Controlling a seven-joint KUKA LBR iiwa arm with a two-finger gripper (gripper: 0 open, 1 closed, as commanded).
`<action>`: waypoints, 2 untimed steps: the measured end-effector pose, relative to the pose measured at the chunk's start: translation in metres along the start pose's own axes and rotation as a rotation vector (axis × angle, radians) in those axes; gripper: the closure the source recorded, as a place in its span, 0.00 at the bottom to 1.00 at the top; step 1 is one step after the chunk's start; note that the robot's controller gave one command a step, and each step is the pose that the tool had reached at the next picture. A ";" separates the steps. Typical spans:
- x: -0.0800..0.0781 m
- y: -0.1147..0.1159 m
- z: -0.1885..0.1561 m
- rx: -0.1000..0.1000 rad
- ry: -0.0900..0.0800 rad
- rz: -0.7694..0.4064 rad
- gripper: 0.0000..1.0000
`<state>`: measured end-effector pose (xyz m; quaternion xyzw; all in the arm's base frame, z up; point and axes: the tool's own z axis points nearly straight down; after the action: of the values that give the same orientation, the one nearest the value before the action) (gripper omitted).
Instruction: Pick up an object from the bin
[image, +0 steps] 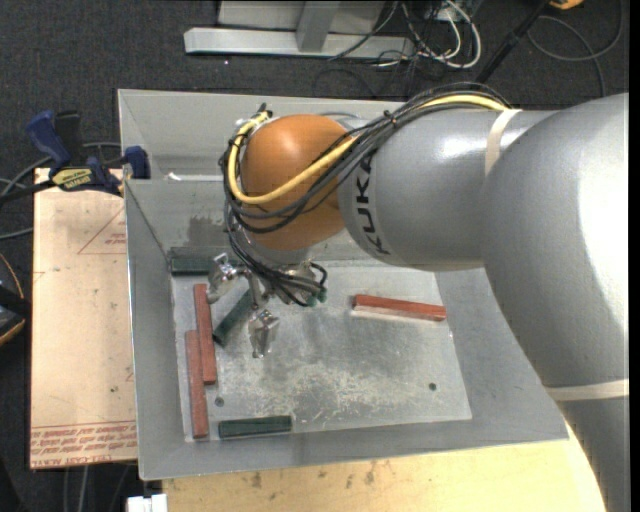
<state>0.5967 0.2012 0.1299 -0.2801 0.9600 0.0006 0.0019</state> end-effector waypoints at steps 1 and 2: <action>-0.016 0.000 0.045 -0.002 -0.010 0.040 0.00; -0.016 -0.002 0.043 0.003 -0.011 0.049 1.00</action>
Offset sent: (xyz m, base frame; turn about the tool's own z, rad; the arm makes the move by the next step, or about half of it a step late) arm 0.0098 0.0291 -0.0599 -0.4066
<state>0.6113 0.2085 0.0866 -0.2567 0.9665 0.0006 0.0077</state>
